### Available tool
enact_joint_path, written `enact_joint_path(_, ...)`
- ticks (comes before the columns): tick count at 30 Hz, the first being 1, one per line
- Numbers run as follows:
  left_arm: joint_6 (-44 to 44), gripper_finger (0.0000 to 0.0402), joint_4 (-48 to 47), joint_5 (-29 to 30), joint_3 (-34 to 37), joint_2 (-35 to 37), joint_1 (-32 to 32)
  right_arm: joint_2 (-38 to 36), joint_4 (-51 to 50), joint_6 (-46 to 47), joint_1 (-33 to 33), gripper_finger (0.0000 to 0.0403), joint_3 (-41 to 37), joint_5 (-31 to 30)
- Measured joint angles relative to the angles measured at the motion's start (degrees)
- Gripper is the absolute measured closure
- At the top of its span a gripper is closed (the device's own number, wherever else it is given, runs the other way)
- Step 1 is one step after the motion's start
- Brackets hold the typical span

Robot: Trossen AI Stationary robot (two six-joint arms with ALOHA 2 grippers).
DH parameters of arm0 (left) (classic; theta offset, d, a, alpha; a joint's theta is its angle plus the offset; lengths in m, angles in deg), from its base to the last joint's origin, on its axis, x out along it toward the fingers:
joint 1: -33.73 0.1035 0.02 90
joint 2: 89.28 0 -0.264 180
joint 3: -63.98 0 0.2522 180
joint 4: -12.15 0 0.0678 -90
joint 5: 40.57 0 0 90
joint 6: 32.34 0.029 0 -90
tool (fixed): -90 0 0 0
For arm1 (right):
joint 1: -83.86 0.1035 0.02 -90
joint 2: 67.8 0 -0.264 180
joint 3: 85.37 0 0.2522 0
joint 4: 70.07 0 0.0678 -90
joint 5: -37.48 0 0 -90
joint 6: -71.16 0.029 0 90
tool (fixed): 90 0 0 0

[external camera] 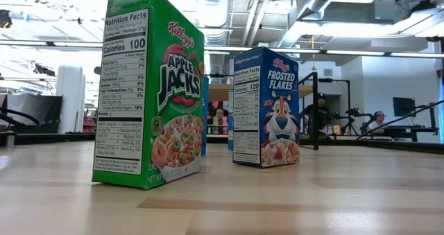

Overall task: Stack cereal on shelf
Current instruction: Put the top green cereal box aligned with the other green cereal box on the shelf

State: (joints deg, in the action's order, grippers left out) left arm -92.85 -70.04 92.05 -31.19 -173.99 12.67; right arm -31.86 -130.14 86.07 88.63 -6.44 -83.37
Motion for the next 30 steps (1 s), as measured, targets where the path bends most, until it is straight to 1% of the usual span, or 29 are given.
enact_joint_path(2,-2.5,0.0041,4.1,1.2,3.5,0.1,0.0,0.0,0.0,0.0,0.0,0.0117,0.0,0.0)
enact_joint_path(5,-7.0,0.0041,5.8,2.7,8.1,1.3,-0.7,0.0,0.0,-0.2,0.0,0.0117,0.0,0.0)
enact_joint_path(8,-12.9,0.0041,6.8,5.1,12.9,4.5,-2.5,0.0,0.0,-0.4,0.0,0.0117,0.0,0.0)
enact_joint_path(10,-15.2,0.0041,8.4,5.2,16.5,7.8,-3.6,0.0,0.0,-0.4,0.0,0.0117,0.0,0.0)
enact_joint_path(13,-12.8,0.0041,14.7,4.9,23.1,15.1,-4.4,0.0,0.0,-1.2,0.0,0.0117,0.0,0.0)
enact_joint_path(15,-10.0,0.0041,20.8,3.2,28.3,21.2,-3.2,0.0,0.0,-1.3,0.0,0.0117,0.0,-0.2)
enact_joint_path(18,-3.1,0.0041,31.9,-2.6,35.8,31.0,0.0,0.0,0.0,-1.3,0.0,0.0117,0.0,-0.4)
enact_joint_path(20,1.8,0.0041,39.2,-6.5,39.8,35.8,2.5,0.0,0.0,-1.3,0.0,0.0117,0.0,-0.5)
enact_joint_path(21,3.2,0.0041,41.7,-7.5,41.4,37.0,3.7,0.0,0.0,-1.3,0.0,0.0117,0.0,-0.6)
enact_joint_path(23,4.7,0.0041,46.1,-8.8,43.8,37.8,5.1,0.0,0.1,-1.3,0.0,0.0117,0.0,-0.8)
enact_joint_path(24,4.8,0.0041,46.8,-9.2,44.5,37.4,5.3,0.0,0.2,-1.3,0.0,0.0117,0.0,-0.8)
enact_joint_path(27,5.2,0.0041,47.0,-10.0,45.3,33.1,4.8,0.0,0.3,-0.8,0.0,0.0117,0.0,-0.8)
enact_joint_path(30,6.5,0.0041,49.4,-7.8,45.3,28.4,3.5,0.0,0.2,0.0,0.0,0.0117,0.0,-0.8)
